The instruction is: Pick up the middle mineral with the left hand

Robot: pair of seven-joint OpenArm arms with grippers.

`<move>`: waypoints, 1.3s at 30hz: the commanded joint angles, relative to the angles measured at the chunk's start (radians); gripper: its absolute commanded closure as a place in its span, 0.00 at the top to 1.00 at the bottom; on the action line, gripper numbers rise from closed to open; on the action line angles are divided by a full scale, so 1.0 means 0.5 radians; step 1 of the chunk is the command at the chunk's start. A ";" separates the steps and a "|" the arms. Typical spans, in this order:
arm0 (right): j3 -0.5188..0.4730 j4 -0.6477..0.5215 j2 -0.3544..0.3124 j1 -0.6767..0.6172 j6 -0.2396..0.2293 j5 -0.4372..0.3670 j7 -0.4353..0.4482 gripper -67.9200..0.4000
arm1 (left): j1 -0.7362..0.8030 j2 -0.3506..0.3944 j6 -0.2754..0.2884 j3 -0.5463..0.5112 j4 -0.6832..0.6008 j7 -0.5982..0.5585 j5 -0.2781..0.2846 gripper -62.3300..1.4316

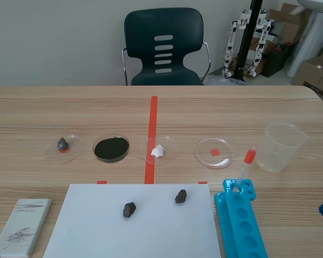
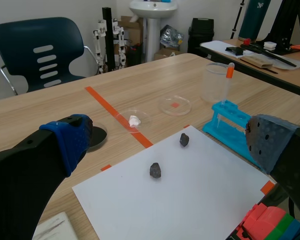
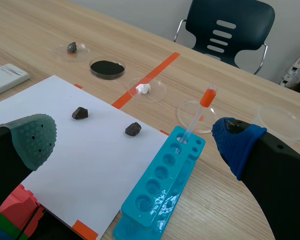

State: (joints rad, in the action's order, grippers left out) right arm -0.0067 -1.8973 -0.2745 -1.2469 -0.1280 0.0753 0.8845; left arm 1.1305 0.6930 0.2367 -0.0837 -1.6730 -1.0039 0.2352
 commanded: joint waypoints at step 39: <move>-0.011 -0.041 0.001 0.002 0.000 -0.015 0.030 1.00 | -1.221 -0.634 -0.072 0.595 -0.297 2.824 0.169 1.00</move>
State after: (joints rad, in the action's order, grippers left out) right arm -0.0063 -1.8973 -0.2741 -1.2449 -0.1287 0.0788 0.8845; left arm 0.5293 0.3847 0.2199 0.2096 -1.8114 0.4004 0.3206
